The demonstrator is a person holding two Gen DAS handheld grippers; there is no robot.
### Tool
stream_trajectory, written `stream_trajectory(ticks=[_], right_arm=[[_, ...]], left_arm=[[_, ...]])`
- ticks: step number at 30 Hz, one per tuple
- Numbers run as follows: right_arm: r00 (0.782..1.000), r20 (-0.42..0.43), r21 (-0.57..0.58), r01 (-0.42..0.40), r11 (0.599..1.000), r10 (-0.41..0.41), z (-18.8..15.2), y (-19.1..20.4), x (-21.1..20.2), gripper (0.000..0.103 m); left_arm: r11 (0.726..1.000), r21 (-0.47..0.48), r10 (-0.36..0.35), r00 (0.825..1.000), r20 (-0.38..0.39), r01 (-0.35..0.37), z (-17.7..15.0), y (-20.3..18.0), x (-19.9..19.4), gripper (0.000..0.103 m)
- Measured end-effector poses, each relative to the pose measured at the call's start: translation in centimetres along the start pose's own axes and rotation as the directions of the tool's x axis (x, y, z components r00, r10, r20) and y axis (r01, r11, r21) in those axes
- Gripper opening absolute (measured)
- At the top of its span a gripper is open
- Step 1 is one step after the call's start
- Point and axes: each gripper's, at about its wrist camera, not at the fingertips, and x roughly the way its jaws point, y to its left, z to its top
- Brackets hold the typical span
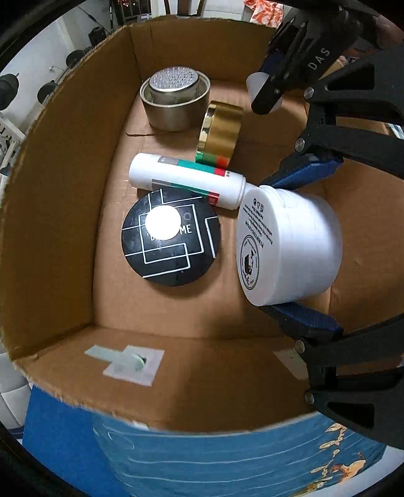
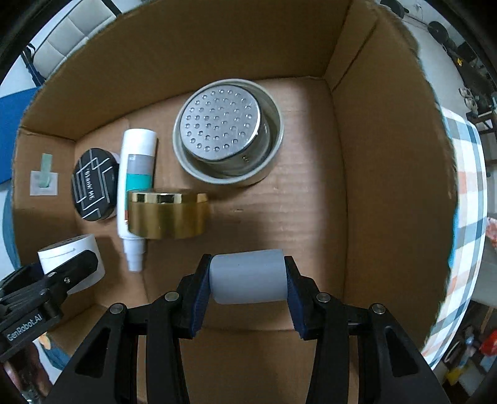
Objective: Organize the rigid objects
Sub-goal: 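Carry the white jar and white cylinder over the box with both tools, then lower the jar and cylinder into the box and open both tools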
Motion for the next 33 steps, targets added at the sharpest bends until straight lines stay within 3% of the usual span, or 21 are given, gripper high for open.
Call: stream_trajectory(ticks=[5,11,18,21,25,31,33], right_arm=[[1.000,-0.007,-0.015,0.028,1.000,-0.028,0.6,0.4,0.9,0.047],[0.998,-0.046,-0.007,0.034,0.999,-0.034,1.7,-0.3,2.3,0.047],[0.999,-0.031,0.001,0.041,0.999,-0.040,2.0,-0.8,2.3,0.049],[0.998,-0.035,-0.002,0.044,0.999,-0.044,1.9,-1.0,2.2,0.062],[0.999,-0.022,-0.001,0.039,0.999,-0.039,1.5,-0.2,1.3,0.067],[0.999,0.014,-0.028,0.049,0.998,-0.048,0.0,0.7,-1.2,0.081],[0.999,0.034,-0.038,0.037,0.999,-0.036,-0.9,1.1,-2.3,0.095]], left_arm=[[0.999,0.008,0.037,0.999,-0.016,-0.037,0.6,0.2,1.3,0.066],[0.999,0.011,0.033,0.998,-0.051,-0.032,0.9,0.4,2.7,0.066],[0.999,-0.011,0.052,0.996,-0.076,-0.053,1.3,0.7,2.8,0.066],[0.998,-0.028,0.052,0.995,-0.087,-0.055,1.4,0.4,2.6,0.066],[0.998,-0.055,0.029,0.999,-0.045,-0.031,1.0,0.4,1.0,0.068],[0.999,-0.053,-0.004,0.999,0.033,0.006,0.0,-0.2,-2.3,0.086],[0.999,-0.044,-0.005,0.998,0.057,0.007,-1.1,-0.4,-3.4,0.096]])
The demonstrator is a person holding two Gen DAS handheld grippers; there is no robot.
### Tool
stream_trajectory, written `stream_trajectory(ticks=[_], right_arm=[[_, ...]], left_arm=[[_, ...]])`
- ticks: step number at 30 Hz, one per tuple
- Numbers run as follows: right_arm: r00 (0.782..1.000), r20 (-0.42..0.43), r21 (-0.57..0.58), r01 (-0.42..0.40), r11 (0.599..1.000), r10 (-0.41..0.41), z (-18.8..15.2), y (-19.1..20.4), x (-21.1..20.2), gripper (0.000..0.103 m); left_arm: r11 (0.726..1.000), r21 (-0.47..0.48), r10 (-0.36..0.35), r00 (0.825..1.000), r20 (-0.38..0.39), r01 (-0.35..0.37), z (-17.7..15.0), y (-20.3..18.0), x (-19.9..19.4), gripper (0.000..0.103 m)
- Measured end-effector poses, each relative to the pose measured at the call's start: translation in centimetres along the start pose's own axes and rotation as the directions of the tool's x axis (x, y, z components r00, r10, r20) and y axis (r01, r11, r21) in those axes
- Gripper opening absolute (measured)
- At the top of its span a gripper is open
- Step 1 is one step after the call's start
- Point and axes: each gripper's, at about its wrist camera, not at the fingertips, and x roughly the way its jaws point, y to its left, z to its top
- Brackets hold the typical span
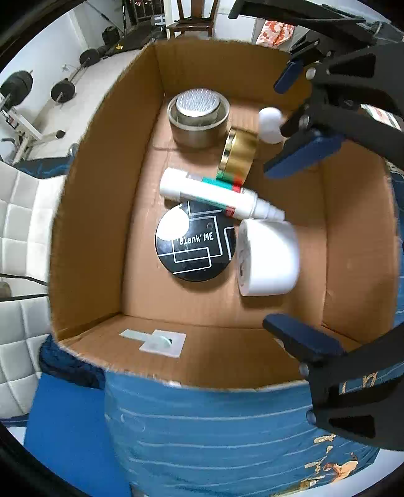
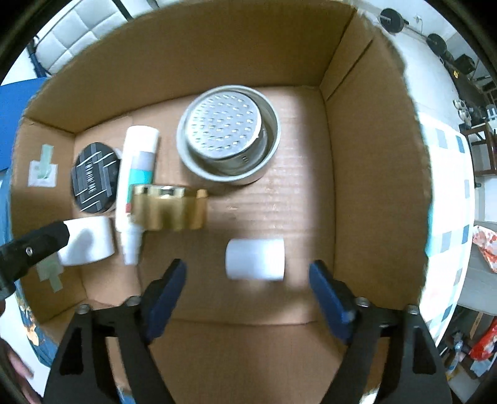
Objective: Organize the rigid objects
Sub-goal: 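Lower the jar and cylinder into the box and open both tools, then move both tools down toward the walnut and white earbud case on the bed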
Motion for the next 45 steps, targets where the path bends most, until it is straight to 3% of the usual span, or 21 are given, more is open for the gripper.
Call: stream_trajectory(ticks=[2,12,24,32,39,43,45], right_arm=[[1.000,0.016,-0.002,-0.016,1.000,0.016,-1.1,0.4,-1.0,0.103],[0.990,0.142,-0.029,-0.012,0.999,0.016,-6.2,-0.1,-6.5,0.103],[0.948,0.318,-0.064,0.004,0.998,0.016,-13.4,-0.9,-14.0,0.103],[0.925,0.381,-0.077,0.010,0.997,0.020,-16.8,-1.3,-17.1,0.103],[0.926,0.376,-0.064,-0.003,0.998,0.027,-19.1,-2.4,-16.9,0.103],[0.947,0.320,-0.050,-0.016,0.999,0.031,-21.6,-3.6,-13.9,0.103],[0.965,0.263,-0.041,-0.017,0.999,0.027,-23.2,-4.5,-11.1,0.103]], left_arm=[[1.000,0.009,-0.005,1.000,0.024,0.005,-0.9,-0.5,-0.9,0.099],[0.999,0.040,-0.019,0.986,0.163,0.013,-5.5,-1.4,-5.8,0.102],[0.997,0.069,0.014,0.928,0.372,-0.043,-14.1,-1.8,-12.1,0.102],[0.995,0.090,-0.004,0.900,0.437,-0.039,-17.8,-2.2,-15.6,0.102],[0.997,0.066,0.001,0.907,0.422,-0.032,-20.3,-1.7,-14.5,0.102],[0.998,0.036,0.038,0.934,0.354,-0.054,-23.1,-0.9,-10.9,0.102],[0.996,0.039,0.061,0.957,0.282,-0.075,-24.5,-0.7,-7.7,0.101]])
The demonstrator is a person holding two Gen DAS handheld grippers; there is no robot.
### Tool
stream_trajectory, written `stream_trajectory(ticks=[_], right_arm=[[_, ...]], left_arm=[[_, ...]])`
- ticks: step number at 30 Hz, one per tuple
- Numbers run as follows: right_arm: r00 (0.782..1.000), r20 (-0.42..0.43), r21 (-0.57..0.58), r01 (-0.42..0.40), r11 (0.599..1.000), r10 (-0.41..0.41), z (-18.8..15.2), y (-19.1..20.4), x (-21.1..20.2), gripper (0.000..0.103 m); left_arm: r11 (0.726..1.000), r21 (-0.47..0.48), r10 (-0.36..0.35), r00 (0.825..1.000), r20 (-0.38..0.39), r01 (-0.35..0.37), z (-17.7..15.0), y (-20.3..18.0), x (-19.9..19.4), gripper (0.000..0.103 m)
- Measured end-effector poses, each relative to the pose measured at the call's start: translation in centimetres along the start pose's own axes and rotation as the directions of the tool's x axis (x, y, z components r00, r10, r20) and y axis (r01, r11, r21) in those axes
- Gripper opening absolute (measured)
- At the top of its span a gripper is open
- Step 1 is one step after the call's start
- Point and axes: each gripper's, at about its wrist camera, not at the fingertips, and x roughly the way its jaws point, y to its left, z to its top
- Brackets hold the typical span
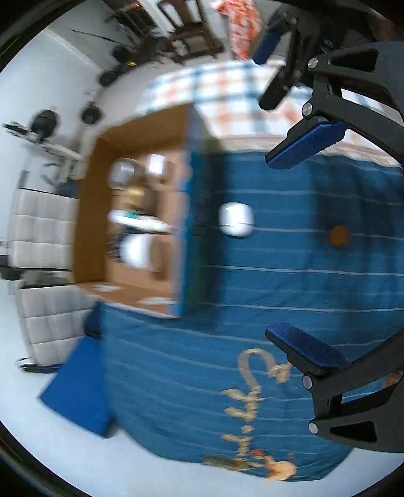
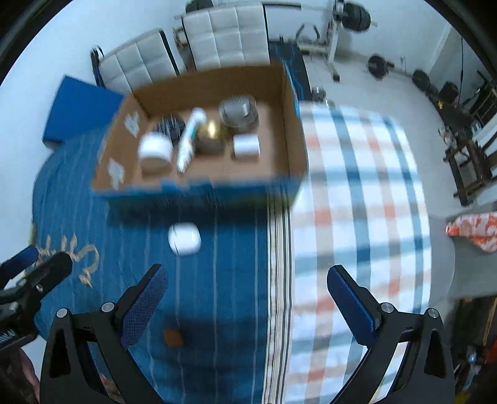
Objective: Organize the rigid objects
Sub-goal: 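Move both tools down toward the walnut and white earbud case on the bed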
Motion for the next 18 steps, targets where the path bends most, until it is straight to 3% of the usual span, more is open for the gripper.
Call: stream_trajectory(ticks=[4,6,8,14,16,18], right_arm=[[0.990,-0.140,0.035,-0.006,0.999,0.011,-4.1,-1.7,4.7,0.103],[0.983,-0.183,0.041,0.000,0.999,0.008,-5.7,-2.3,6.4,0.103],[0.976,-0.220,0.051,0.005,0.999,0.007,-7.2,-2.8,8.0,0.103],[0.967,-0.255,0.071,0.014,0.997,0.005,-9.1,-3.3,10.5,0.103],[0.967,-0.256,0.069,0.015,0.997,0.003,-9.2,-3.1,10.8,0.103],[0.965,-0.262,0.065,0.017,0.998,0.000,-9.4,-3.0,11.2,0.103]], left_arm=[[0.999,0.029,-0.007,0.982,-0.191,0.013,-4.7,-0.4,6.4,0.099],[0.999,0.028,-0.016,0.964,-0.266,0.024,-6.7,-0.5,8.9,0.080],[1.000,0.022,-0.014,0.947,-0.319,0.022,-8.4,-0.6,11.4,0.075],[1.000,0.011,-0.015,0.920,-0.392,0.021,-10.8,-1.4,15.4,0.060],[1.000,0.016,-0.008,0.916,-0.402,0.016,-11.2,-1.8,16.2,0.049],[1.000,0.007,-0.014,0.914,-0.405,0.018,-11.6,-1.9,16.9,0.031]])
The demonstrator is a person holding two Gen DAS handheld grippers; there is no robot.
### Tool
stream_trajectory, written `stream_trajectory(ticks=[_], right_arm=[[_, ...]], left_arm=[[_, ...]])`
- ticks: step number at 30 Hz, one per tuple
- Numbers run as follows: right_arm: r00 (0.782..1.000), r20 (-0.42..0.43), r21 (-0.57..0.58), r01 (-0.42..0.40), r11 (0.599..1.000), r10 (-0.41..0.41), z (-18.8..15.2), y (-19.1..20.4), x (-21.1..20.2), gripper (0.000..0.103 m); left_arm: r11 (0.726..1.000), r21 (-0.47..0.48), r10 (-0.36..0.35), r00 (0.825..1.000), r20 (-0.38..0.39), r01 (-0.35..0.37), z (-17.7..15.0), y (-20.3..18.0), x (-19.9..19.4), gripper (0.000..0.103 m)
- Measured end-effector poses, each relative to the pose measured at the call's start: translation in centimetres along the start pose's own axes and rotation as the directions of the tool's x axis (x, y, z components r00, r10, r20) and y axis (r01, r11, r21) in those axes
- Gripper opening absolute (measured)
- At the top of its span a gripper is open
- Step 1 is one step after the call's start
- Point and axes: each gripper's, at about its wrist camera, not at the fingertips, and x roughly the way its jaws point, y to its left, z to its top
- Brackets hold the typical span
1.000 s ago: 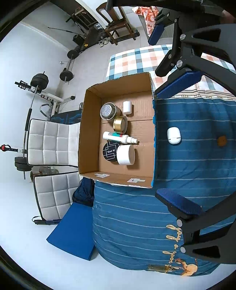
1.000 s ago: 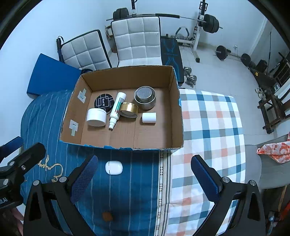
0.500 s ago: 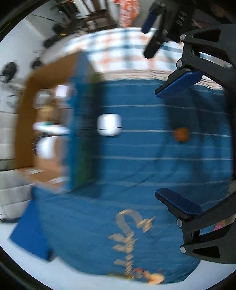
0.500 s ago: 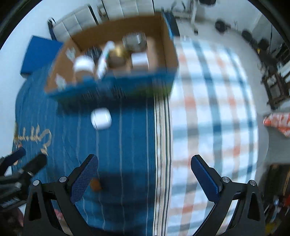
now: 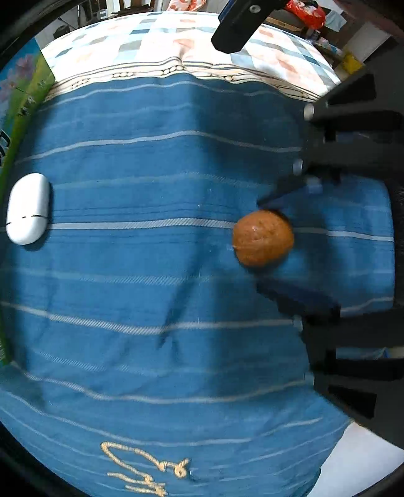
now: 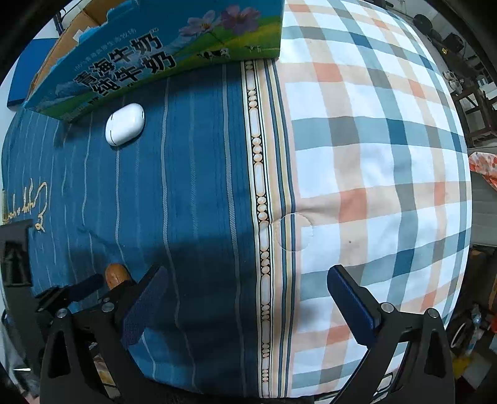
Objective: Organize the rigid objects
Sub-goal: 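Move both tools down toward the walnut and white earbud case on the bed, then grasp the walnut with the left tool while the right tool grasps the white earbud case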
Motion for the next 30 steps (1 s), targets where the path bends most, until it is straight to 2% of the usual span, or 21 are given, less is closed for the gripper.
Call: stream_trajectory(ticks=[7,12,17,19,21,23,25,28,30], right_arm=[[1.000,-0.002,-0.036,-0.018,0.999,0.018,1.0,1.7,-0.2,0.103],[0.998,0.017,-0.061,-0.067,0.996,0.068,4.6,5.3,0.4,0.103],[0.994,0.030,-0.050,-0.105,0.993,0.106,8.8,9.3,2.5,0.103],[0.995,0.023,-0.041,-0.098,0.994,0.099,10.2,10.4,3.7,0.097],[0.995,0.009,-0.032,-0.095,0.995,0.096,11.1,11.2,4.6,0.085],[0.996,-0.015,-0.021,-0.089,0.996,0.089,12.0,12.1,5.7,0.079],[0.997,-0.023,-0.008,-0.079,0.997,0.079,12.3,12.4,6.4,0.078],[0.998,0.022,-0.011,-0.051,0.999,0.052,12.3,13.4,6.3,0.076],[0.999,0.038,-0.019,0.005,1.000,-0.005,12.1,14.4,6.5,0.069]], left_arm=[[0.999,-0.031,0.016,0.996,0.087,-0.013,1.2,1.1,-2.5,0.031],[0.992,-0.120,0.058,0.986,0.159,-0.039,5.3,4.6,-4.6,0.031],[0.984,-0.157,0.108,0.978,0.180,-0.080,8.9,6.8,-4.7,0.031],[0.983,-0.156,0.121,0.977,0.174,-0.094,9.8,7.1,-4.4,0.031],[0.983,-0.148,0.137,0.976,0.171,-0.112,10.4,7.1,-4.0,0.031],[0.982,-0.139,0.151,0.975,0.165,-0.128,10.8,7.0,-3.6,0.031],[0.982,-0.129,0.155,0.973,0.168,-0.135,11.0,6.5,-3.2,0.031],[0.982,-0.111,0.174,0.969,0.175,-0.156,11.3,5.3,-3.2,0.031],[0.981,-0.106,0.177,0.968,0.177,-0.160,11.7,5.1,-3.2,0.031]])
